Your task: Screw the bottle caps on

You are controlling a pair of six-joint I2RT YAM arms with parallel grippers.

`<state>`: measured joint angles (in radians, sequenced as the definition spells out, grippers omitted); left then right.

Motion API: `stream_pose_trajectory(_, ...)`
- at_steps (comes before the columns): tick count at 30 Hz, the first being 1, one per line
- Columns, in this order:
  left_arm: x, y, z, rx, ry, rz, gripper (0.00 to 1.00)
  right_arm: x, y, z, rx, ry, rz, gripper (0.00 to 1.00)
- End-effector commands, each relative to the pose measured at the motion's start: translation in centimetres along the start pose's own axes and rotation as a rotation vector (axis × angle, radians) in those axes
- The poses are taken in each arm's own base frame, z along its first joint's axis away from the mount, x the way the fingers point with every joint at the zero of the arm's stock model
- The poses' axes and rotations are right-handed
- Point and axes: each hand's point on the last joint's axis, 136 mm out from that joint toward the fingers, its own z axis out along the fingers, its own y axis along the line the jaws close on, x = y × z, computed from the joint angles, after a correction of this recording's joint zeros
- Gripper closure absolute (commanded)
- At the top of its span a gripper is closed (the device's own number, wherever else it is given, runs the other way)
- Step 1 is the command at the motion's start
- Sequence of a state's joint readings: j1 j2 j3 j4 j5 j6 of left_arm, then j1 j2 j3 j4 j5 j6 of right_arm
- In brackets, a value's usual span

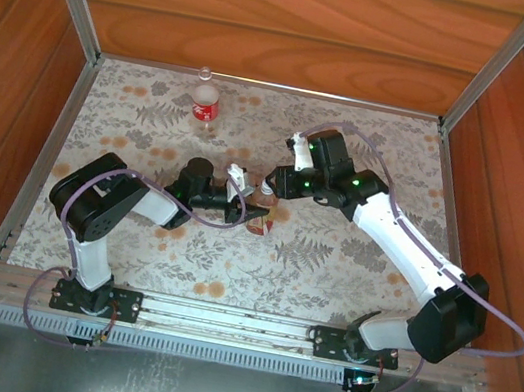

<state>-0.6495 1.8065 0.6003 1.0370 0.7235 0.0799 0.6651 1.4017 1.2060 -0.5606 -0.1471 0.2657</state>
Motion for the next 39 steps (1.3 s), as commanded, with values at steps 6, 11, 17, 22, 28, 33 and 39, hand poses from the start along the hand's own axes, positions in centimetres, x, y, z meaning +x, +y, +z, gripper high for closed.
stream_pose_trajectory(6, 2.8, -1.1, 0.1, 0.044, 0.076, -0.065, 0.41, 0.1, -0.4, 0.2, 0.020, 0.029, 0.013, 0.47)
stream_pose_trajectory(11, 2.9, -1.1, 0.1, 0.046, 0.077, -0.065, 0.42, 0.3, -0.4, 0.5, 0.018, 0.041, 0.018, 0.48)
stream_pose_trajectory(17, 3.0, -1.1, 0.1, 0.046, 0.078, -0.066, 0.42, 0.6, -0.8, 0.3, 0.032, 0.037, 0.023, 0.50)
stream_pose_trajectory(22, 3.0, -1.0, 0.2, 0.045, 0.078, -0.067, 0.42, 0.8, -0.8, -0.1, 0.034, 0.025, 0.027, 0.51)
stream_pose_trajectory(28, 3.0, -1.0, 0.2, 0.045, 0.079, -0.068, 0.42, 1.2, -0.9, -0.4, 0.037, 0.021, 0.032, 0.52)
stream_pose_trajectory(33, 3.1, -1.0, 0.3, 0.045, 0.080, -0.070, 0.42, 1.6, -0.6, 0.1, 0.017, 0.046, 0.037, 0.51)
stream_pose_trajectory(39, 3.1, -1.0, 0.3, 0.045, 0.080, -0.070, 0.42, 1.2, -0.2, 0.5, -0.007, 0.055, 0.037, 0.50)
